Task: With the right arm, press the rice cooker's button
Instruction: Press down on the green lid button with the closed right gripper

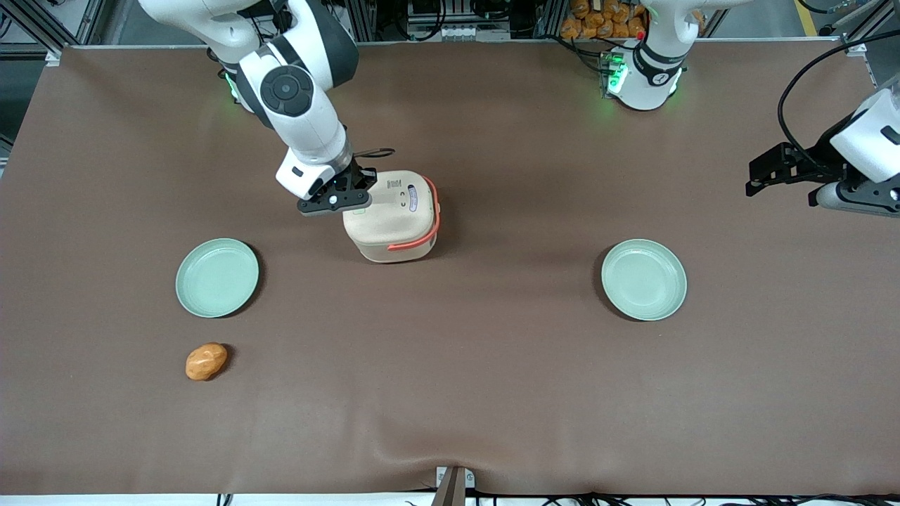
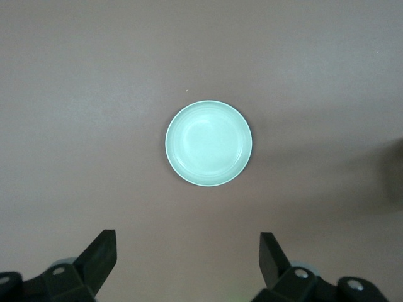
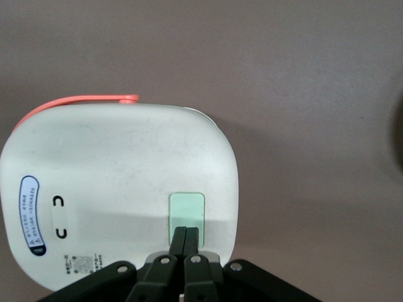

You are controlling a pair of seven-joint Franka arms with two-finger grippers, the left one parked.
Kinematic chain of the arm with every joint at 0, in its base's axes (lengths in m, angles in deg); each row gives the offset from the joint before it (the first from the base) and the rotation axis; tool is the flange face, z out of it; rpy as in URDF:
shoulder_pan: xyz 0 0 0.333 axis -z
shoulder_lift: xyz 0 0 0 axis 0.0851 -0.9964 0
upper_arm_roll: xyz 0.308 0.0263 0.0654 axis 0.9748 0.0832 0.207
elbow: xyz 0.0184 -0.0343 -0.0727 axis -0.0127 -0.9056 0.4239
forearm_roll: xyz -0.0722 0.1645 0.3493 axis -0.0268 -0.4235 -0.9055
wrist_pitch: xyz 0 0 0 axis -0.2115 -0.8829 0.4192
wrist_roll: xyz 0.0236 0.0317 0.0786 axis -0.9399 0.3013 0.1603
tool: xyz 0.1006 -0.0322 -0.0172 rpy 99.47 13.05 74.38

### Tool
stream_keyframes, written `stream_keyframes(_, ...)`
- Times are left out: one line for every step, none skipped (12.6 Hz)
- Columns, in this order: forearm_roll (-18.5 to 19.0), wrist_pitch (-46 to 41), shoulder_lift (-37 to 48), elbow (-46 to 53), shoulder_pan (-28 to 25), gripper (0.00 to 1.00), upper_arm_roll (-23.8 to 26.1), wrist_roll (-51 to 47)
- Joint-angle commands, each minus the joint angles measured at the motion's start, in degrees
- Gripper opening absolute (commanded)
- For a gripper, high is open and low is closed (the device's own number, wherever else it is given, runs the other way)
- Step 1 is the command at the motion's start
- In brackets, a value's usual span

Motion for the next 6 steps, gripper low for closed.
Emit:
stream_keyframes(0.14,1.77,-0.44,-0.97,0.33,0.00,0.29,-1.00)
stream_keyframes(0.14,2.38,-0.71,-0.97,0.33,0.00,0.29,-1.44)
stream_keyframes(0.14,2.73,-1.06,-0.97,0.33,0.00,0.29,-1.45)
stream_keyframes(0.23,2.91,-1.41,-0.97,0.33,0.00,0.29,-1.53)
stream_keyframes(0.32,3.00,-1.50,-0.97,0.33,0.00,0.29,-1.53)
stream_keyframes(0.41,3.52,-1.85,-0.97,0.33,0.00,0.29,-1.45)
